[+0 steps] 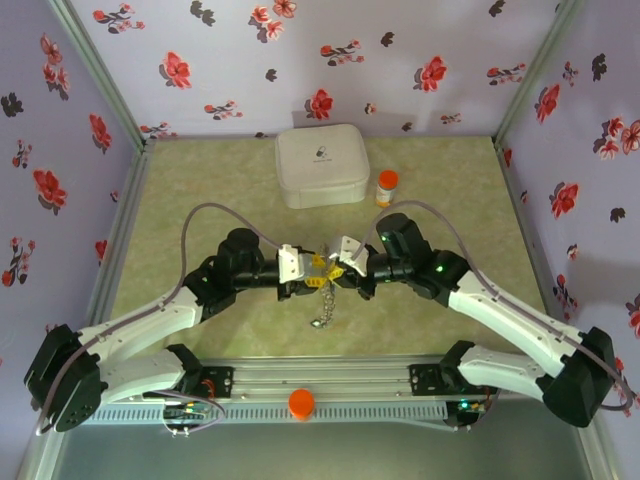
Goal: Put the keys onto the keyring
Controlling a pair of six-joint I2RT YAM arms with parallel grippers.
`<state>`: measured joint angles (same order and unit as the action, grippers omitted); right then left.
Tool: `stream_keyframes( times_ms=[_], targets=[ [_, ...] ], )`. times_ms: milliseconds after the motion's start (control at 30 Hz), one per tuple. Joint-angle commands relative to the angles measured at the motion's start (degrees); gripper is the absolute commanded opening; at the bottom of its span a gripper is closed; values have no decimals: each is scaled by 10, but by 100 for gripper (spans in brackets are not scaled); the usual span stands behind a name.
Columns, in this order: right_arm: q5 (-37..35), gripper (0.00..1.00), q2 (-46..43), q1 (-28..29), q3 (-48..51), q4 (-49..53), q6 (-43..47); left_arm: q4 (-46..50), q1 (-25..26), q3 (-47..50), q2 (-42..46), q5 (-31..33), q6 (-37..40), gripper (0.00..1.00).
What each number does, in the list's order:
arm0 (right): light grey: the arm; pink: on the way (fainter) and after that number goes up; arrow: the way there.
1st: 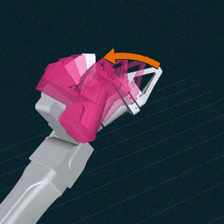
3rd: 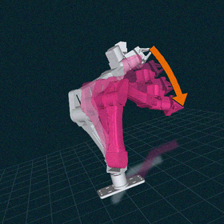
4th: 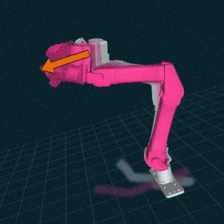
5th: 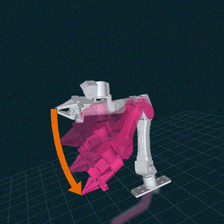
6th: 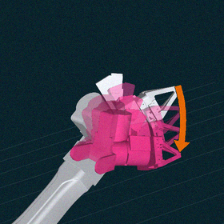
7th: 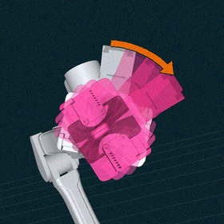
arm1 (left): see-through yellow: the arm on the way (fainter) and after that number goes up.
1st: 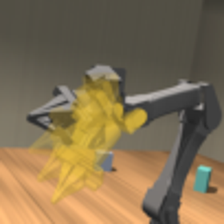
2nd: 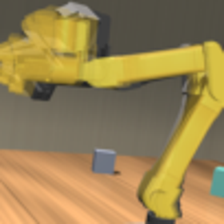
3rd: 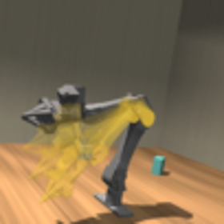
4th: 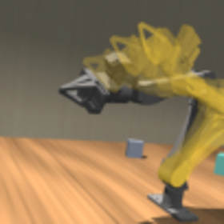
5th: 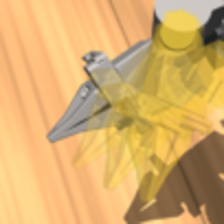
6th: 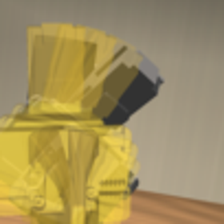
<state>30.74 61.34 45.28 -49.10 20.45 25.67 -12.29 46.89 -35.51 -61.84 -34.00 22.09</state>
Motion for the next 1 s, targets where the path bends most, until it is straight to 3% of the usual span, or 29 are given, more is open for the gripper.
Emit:
stream_keyframes(
  times_ms=[0,267,500,733,967],
  targets=[
    [-26,0,9,8,-40,50,35,55,3,-18,8,34,40,35],
    [-49,0,36,24,-72,89,69,117,4,-48,-15,26,60,22],
    [-72,0,61,43,-92,97,84,112,5,-56,-21,3,59,21],
    [-57,0,62,44,-95,95,92,116,5,-54,-17,-2,61,1],
    [-37,26,9,21,-41,32,62,87,5,-35,3,-2,55,0]
  ],
)
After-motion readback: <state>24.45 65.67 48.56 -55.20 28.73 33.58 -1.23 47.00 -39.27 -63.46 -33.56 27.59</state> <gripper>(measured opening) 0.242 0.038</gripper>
